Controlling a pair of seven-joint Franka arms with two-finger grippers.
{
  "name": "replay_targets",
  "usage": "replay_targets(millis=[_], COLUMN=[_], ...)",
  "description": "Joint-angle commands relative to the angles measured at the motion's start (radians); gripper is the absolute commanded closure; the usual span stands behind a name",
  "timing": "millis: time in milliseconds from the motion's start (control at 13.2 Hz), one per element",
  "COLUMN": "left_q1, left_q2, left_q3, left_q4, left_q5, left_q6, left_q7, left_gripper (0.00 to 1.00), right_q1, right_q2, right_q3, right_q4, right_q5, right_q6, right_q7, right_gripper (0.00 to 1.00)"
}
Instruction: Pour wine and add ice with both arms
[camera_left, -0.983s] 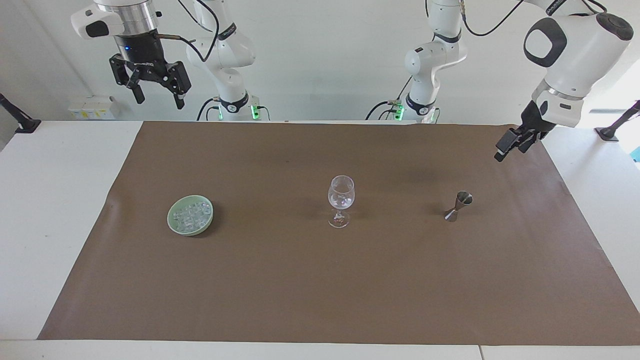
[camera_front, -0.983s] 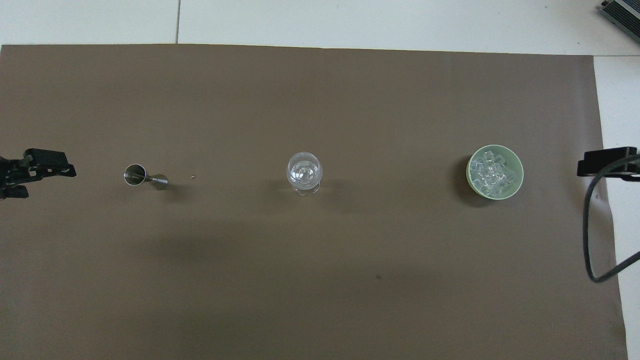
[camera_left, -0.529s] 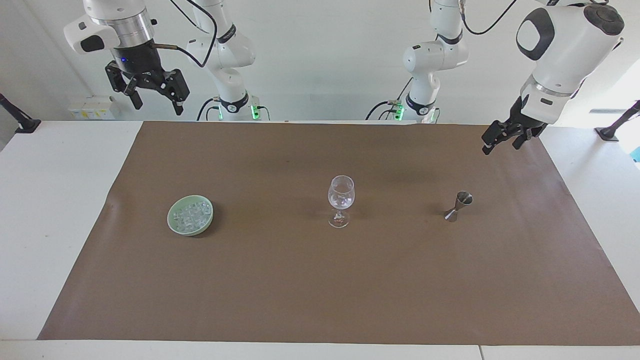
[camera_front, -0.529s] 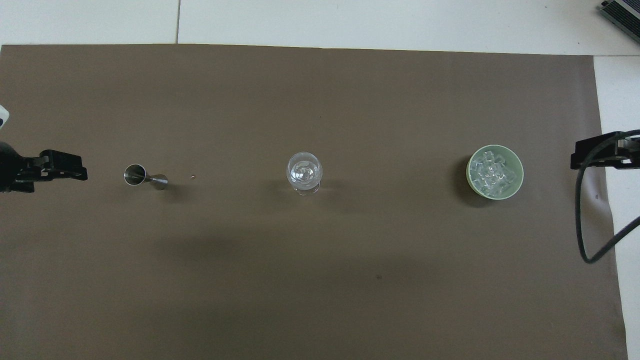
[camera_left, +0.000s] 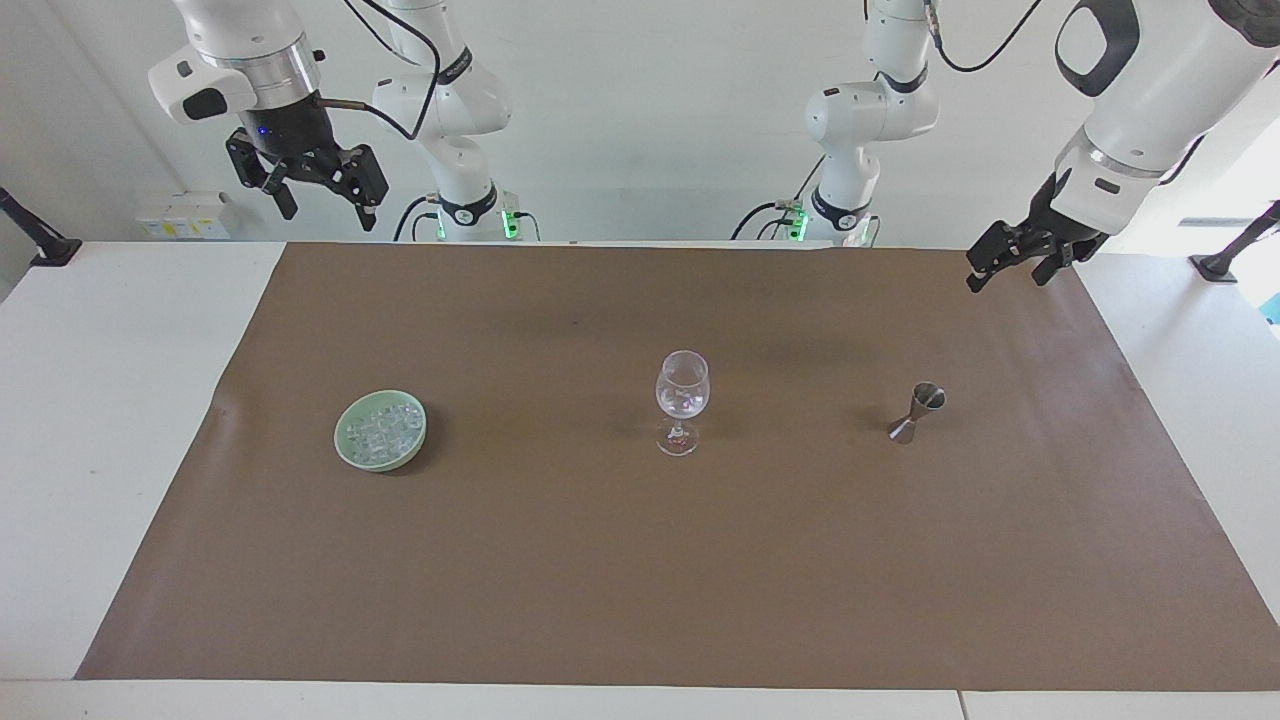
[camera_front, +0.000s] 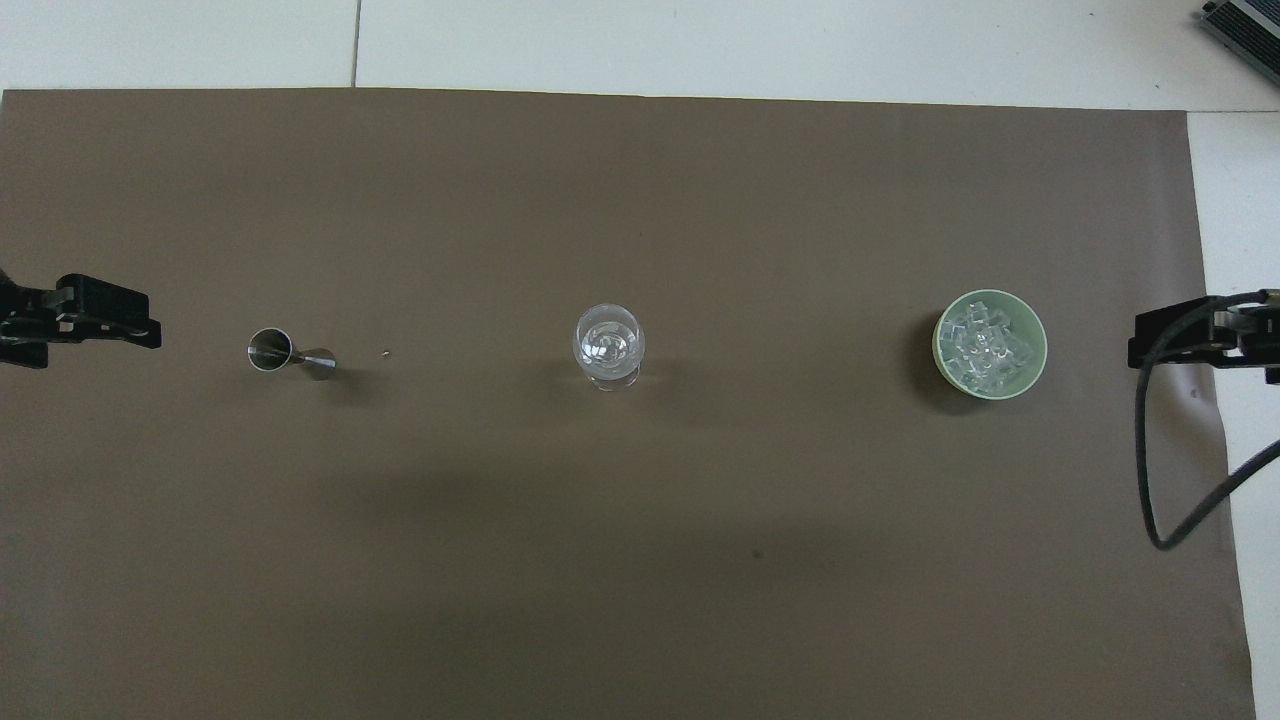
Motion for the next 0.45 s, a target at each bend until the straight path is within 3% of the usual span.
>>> replay_targets(millis=[0,378], left_q1=[-0.019,-0.022], left_q2=[0.027,-0.042], left_q3=[0.011,0.011], left_q4=[0.038,-0.109], left_q5=[0.031,0.027], left_q6=[-0.006,0.090], left_q7=[0.010,0.003], left_gripper=[0.00,0.00], right_q1=[-0.010,-0.007], right_q2=[-0.027,-0.027], right_q3=[-0.001,0.003], right_q4=[-0.033,-0.033], right_q5=[0.007,0.007], right_q6=[0.056,0.065], right_q7=[-0.021,-0.015], right_gripper=[0.00,0.00])
